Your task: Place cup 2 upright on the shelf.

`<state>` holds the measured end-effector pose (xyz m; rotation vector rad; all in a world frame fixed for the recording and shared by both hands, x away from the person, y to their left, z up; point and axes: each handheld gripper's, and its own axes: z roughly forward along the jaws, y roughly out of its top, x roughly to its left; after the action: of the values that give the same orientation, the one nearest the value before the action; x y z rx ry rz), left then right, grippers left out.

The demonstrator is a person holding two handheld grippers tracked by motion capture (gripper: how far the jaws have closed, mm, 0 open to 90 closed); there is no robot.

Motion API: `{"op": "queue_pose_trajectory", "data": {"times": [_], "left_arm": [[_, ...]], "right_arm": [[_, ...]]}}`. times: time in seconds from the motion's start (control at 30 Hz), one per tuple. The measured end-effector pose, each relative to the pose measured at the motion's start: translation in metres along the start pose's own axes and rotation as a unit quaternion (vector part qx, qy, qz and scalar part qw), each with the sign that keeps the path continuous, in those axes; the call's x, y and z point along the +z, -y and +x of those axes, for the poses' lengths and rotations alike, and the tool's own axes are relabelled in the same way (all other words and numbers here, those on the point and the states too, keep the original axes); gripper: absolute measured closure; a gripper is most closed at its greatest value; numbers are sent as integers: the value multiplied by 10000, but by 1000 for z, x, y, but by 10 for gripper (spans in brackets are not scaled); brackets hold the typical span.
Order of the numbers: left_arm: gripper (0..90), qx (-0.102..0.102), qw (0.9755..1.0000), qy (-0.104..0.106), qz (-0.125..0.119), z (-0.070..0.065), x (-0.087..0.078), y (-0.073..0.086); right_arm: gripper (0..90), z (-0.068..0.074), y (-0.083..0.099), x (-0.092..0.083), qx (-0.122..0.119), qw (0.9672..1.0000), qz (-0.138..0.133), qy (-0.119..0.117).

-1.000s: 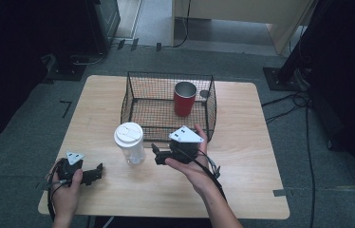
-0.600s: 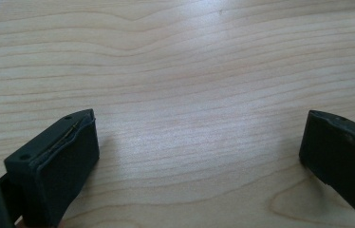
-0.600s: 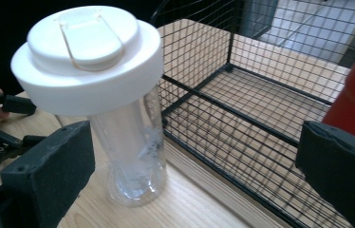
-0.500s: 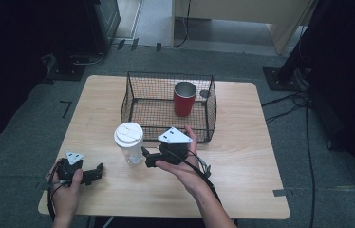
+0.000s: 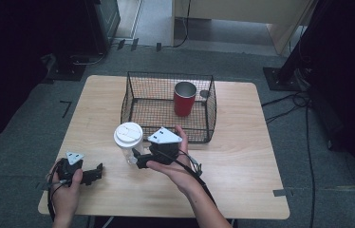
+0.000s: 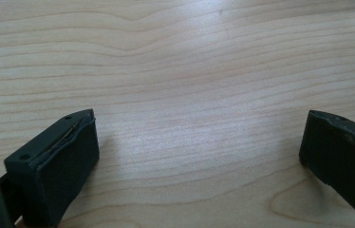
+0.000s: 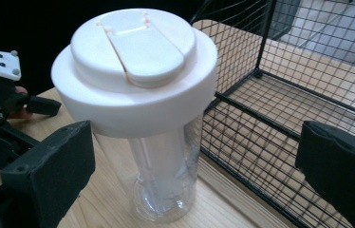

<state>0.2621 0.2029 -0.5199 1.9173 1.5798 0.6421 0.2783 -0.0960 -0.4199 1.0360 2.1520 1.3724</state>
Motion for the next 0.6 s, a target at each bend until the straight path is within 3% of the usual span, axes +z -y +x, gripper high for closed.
{"op": "queue_pose_trajectory", "data": {"times": [0.6], "left_arm": [[0, -3, 10000, 0, 0, 0, 0, 0]], "right_arm": [[0, 15, -4, 21, -139, 9996, 24, -242]]}}
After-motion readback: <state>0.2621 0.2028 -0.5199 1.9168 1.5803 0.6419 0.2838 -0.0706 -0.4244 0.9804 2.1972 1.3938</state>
